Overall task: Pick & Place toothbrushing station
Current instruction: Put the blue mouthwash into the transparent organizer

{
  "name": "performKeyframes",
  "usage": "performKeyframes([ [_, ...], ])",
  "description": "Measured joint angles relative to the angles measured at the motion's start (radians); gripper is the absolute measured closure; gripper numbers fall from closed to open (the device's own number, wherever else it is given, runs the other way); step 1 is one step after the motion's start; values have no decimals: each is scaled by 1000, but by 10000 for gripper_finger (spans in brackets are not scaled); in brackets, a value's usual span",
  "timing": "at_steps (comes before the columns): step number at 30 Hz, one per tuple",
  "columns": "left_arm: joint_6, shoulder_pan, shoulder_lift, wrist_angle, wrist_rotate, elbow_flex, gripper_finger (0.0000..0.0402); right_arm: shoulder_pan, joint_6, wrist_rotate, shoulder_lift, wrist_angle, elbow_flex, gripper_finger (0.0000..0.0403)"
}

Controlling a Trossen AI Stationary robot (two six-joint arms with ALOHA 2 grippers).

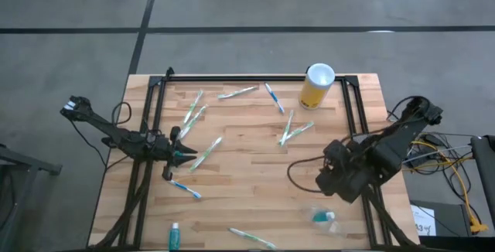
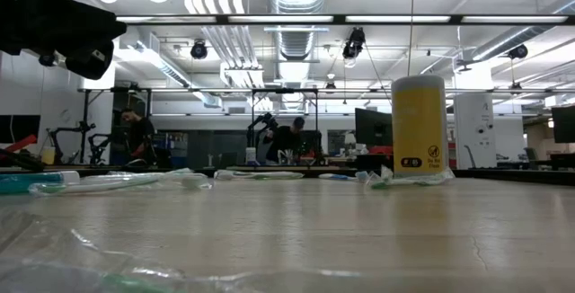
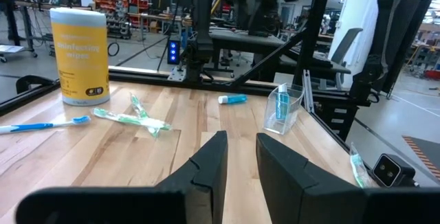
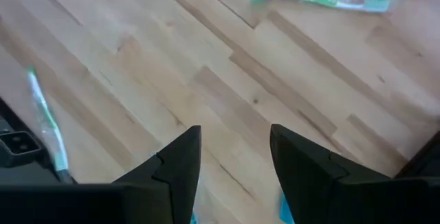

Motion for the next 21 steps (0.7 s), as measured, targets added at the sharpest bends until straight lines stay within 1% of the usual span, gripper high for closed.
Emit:
performKeyframes([
  [5,0,0,0,0,0,0,319,-18,-94,-1,-65,-55,0,231],
  [8,0,0,0,0,0,0,319,-17,-157,-1,-107,-58,-2,226],
  [12,0,0,0,0,0,0,319,-17,-190,-1,-153,-58,-18,221],
  [16,0,0,0,0,0,0,319,-17,-265,-3,-179,-49,-70,218],
  [18,0,0,0,0,0,0,319,-17,-262,-13,-189,-42,-107,218],
  [21,0,0,0,0,0,0,319,-17,-256,-26,-203,18,-177,218],
])
